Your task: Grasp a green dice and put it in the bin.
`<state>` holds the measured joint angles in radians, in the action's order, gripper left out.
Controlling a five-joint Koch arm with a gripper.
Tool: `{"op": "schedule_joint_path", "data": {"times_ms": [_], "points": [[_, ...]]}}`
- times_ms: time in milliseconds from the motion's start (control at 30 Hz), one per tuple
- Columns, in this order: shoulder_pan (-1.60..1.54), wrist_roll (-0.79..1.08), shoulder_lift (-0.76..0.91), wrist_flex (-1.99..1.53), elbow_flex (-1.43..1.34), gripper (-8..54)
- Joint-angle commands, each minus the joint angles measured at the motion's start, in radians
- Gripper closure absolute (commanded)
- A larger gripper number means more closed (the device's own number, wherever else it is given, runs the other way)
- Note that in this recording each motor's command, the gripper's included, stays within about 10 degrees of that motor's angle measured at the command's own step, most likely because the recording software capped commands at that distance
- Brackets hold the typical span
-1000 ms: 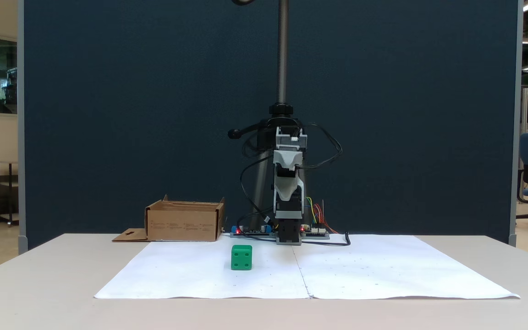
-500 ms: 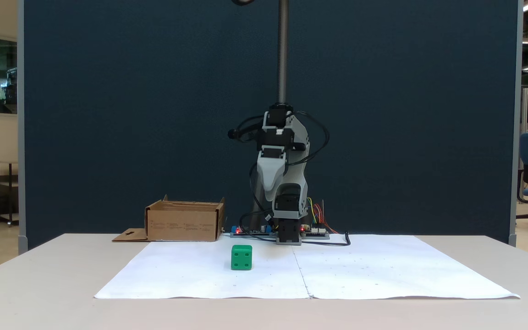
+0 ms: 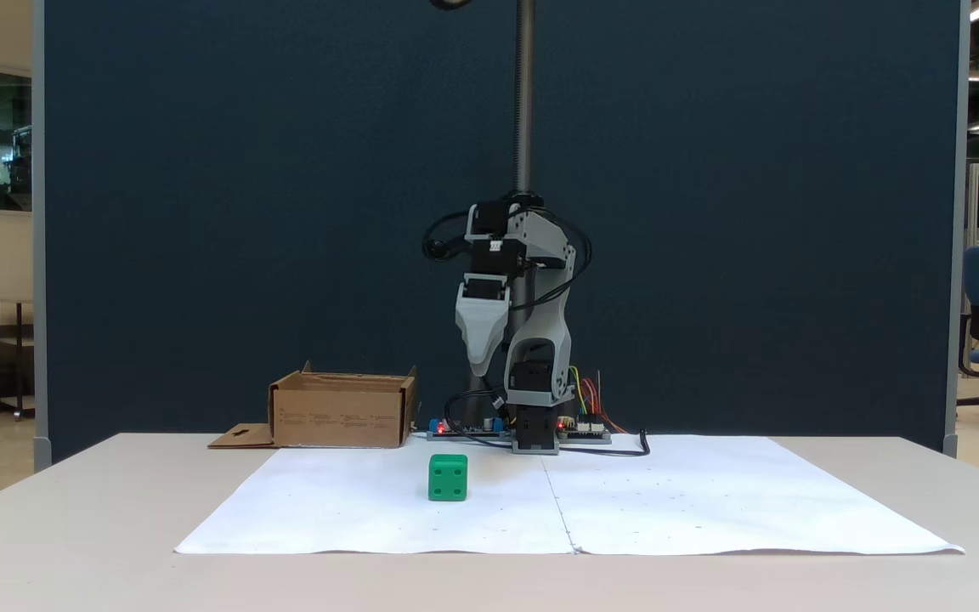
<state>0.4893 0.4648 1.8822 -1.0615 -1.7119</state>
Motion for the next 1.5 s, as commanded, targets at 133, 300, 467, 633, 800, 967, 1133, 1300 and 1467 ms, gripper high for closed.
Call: {"op": "schedule_joint_path", "data": {"times_ms": [133,300,467,633,800,967,1133,1300,1467], "points": [[0.074,0.072,-0.063,0.052,0.063,3.9],[0.101,0.054,-0.115,0.055,0.081,3.9],[0.1,-0.044,-0.152,0.055,0.098,3.9],[0.074,-0.081,-0.181,0.06,0.106,3.9],[0.032,-0.091,-0.224,0.064,0.135,3.9],[0.014,-0.089,-0.276,0.094,0.156,3.9],[0.014,-0.087,-0.336,0.156,0.158,3.9],[0.015,-0.087,-0.396,0.202,0.16,3.9],[0.02,-0.087,-0.436,0.221,0.16,3.9]]}}
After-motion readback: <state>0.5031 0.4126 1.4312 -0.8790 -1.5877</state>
